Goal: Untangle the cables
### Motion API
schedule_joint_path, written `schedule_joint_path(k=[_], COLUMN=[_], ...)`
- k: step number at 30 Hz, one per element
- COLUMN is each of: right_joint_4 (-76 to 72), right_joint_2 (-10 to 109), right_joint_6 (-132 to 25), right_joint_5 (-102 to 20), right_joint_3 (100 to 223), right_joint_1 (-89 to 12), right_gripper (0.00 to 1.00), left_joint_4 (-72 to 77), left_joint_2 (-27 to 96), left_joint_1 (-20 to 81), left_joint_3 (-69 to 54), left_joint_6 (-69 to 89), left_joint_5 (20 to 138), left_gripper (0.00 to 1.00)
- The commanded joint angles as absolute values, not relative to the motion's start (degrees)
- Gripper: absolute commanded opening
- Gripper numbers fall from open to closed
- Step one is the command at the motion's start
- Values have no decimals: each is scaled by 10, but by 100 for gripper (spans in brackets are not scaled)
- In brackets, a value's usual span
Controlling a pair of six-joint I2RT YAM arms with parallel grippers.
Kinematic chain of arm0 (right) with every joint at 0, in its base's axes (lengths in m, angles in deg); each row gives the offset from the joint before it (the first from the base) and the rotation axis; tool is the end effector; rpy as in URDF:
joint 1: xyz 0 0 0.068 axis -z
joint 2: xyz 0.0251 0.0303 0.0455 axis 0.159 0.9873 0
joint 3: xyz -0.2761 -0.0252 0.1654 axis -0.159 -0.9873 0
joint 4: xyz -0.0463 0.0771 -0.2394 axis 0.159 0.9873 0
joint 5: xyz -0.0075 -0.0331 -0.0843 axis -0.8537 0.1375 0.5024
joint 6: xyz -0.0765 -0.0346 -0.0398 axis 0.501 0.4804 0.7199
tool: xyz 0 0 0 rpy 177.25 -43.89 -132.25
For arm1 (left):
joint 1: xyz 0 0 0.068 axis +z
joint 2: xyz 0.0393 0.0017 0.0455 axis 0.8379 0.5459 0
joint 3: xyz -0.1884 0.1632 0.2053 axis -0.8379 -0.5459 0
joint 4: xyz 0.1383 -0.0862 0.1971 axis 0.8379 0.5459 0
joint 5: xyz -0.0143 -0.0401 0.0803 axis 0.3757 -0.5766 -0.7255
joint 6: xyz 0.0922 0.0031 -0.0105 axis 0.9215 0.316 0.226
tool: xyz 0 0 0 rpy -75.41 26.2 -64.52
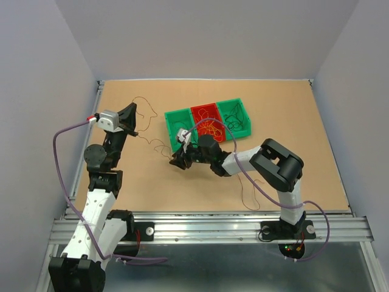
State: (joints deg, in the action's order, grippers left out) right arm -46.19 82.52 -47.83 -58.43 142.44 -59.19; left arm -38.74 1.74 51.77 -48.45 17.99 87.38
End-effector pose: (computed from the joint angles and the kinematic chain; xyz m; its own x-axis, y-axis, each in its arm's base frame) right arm 0.2766 0.3847 0.1947 -0.1784 -0.1796 -0.9674 -0.9532 0.2754 0.1246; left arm 0.1606 -0.0383 0.4205 0.5092 -0.0995 -0.8548 0.3555 0.9289 0.1036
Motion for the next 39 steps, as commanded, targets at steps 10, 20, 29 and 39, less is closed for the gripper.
schedule_joint_path(k=[10, 20, 29, 39], right_joint_4=[-465, -481, -498, -489], right_joint_2=[691, 592, 521, 417], right_joint_6=[-432, -476, -500, -539], right_joint_5=[-461, -425, -384, -179], right_joint_3=[1326, 1267, 1223, 1161], right_joint_1=[-599, -600, -600, -597], right_gripper=[1, 0, 1, 1], left_joint_4=[-409, -267, -245, -58], left_joint_2=[41, 142, 213, 313], left_joint_1=[516, 367, 301, 282], left_joint_3=[-470, -434, -418, -327], left_joint_6=[198, 433, 483, 587], left_joint_5=[902, 1171, 1026, 1026], left_gripper=[0, 32, 35, 81])
